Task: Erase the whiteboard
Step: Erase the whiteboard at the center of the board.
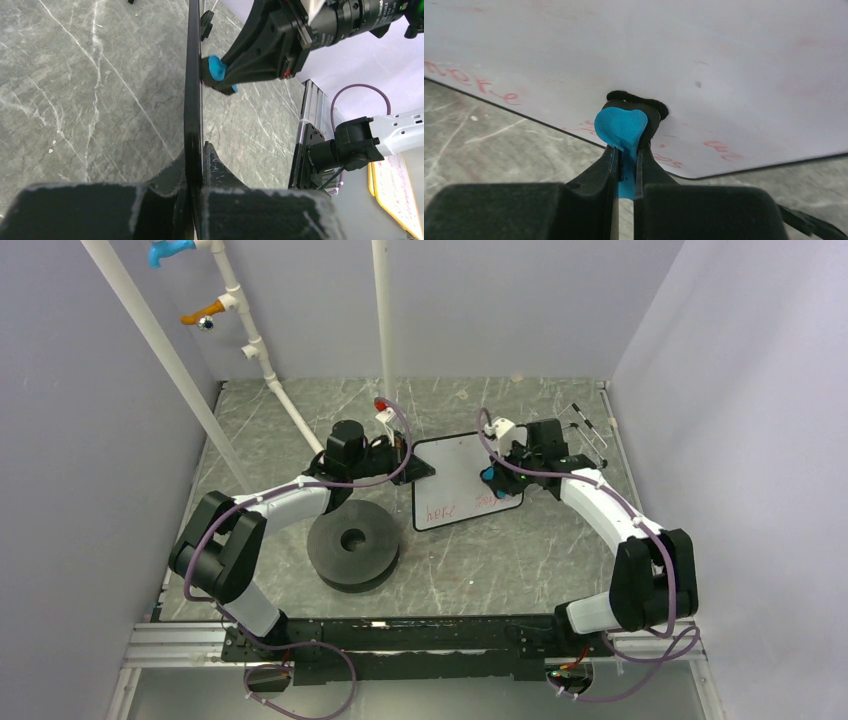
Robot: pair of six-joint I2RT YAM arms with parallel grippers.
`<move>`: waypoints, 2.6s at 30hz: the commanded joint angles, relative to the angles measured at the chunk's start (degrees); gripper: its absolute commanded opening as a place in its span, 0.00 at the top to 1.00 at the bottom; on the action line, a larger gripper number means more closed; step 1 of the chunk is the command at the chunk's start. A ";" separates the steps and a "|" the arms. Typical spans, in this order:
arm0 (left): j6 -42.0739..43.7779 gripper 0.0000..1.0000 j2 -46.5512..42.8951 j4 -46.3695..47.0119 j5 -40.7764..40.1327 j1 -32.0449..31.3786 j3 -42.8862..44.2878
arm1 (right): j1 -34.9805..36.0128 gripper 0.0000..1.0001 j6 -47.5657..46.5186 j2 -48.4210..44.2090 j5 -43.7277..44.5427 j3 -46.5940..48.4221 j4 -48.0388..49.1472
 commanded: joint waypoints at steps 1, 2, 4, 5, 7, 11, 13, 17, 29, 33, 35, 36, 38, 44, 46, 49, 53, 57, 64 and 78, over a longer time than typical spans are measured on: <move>0.86 1.00 -2.53 3.70 6.18 -1.60 1.99 | 1.23 1.00 0.64 0.35 -2.10 0.17 2.53; 0.86 1.00 -2.53 3.70 6.12 -1.58 1.94 | 0.25 1.00 2.30 0.48 0.11 0.33 3.56; 0.73 1.00 -2.49 3.87 6.21 -1.58 1.84 | -2.65 1.00 5.37 0.63 3.94 0.32 5.84; 0.61 1.00 -2.41 3.96 6.32 -1.63 1.86 | -3.81 1.00 6.37 0.58 5.81 0.10 6.71; 0.38 1.00 -2.10 4.24 6.64 -1.56 2.11 | -5.20 1.00 7.38 0.50 8.93 -0.43 7.85; 0.48 1.00 -2.04 3.85 6.84 -1.59 2.48 | -5.99 1.00 7.14 1.37 9.13 -0.04 6.97; 0.50 1.00 -2.09 3.75 6.96 -1.59 2.63 | -5.90 1.00 5.52 1.63 4.24 0.02 5.60; 0.04 1.00 -1.76 4.42 6.89 -1.60 2.64 | -1.88 1.00 0.29 1.73 -5.08 -0.10 1.06; -0.10 1.00 -2.04 4.22 6.79 -1.67 2.48 | -5.62 1.00 7.66 0.94 4.07 0.64 6.65; -0.26 1.00 -1.87 4.19 7.27 -1.80 2.74 | -6.69 1.00 8.36 0.46 6.98 -0.63 8.53; -0.25 1.00 -1.76 4.18 7.37 -1.84 2.81 | -6.47 1.00 6.83 1.33 3.76 -0.05 6.98; -0.33 1.00 -1.75 4.26 7.45 -1.84 2.84 | -5.80 1.00 5.25 1.51 1.40 0.13 5.96; -0.56 1.00 -1.67 4.53 7.49 -1.87 2.92 | -2.72 1.00 2.10 1.28 -3.27 0.11 3.85; -0.51 1.00 -2.01 4.36 7.33 -1.88 2.69 | -0.64 1.00 5.87 -0.76 -0.61 1.54 6.19; -0.45 1.00 -2.02 4.28 7.32 -1.83 2.64 | -3.19 1.00 8.28 -1.39 3.39 0.79 8.59; -0.48 1.00 -1.75 4.13 7.49 -1.95 2.98 | -6.15 1.00 8.99 -0.54 7.33 -0.11 9.60; -0.24 1.00 -2.05 3.63 7.50 -1.98 3.19 | -6.94 1.00 6.18 2.07 7.74 1.13 6.33; -0.36 1.00 -2.10 3.93 7.40 -1.94 3.21 | -6.29 1.00 -0.59 2.99 -0.69 1.35 0.87; -1.29 1.00 -1.61 5.08 7.59 -1.96 3.11 | 2.31 1.00 -8.77 2.45 -8.07 0.19 -4.85; -0.90 1.00 -2.37 4.73 7.67 -1.84 2.59 | -7.41 1.00 6.15 3.82 8.83 0.27 5.50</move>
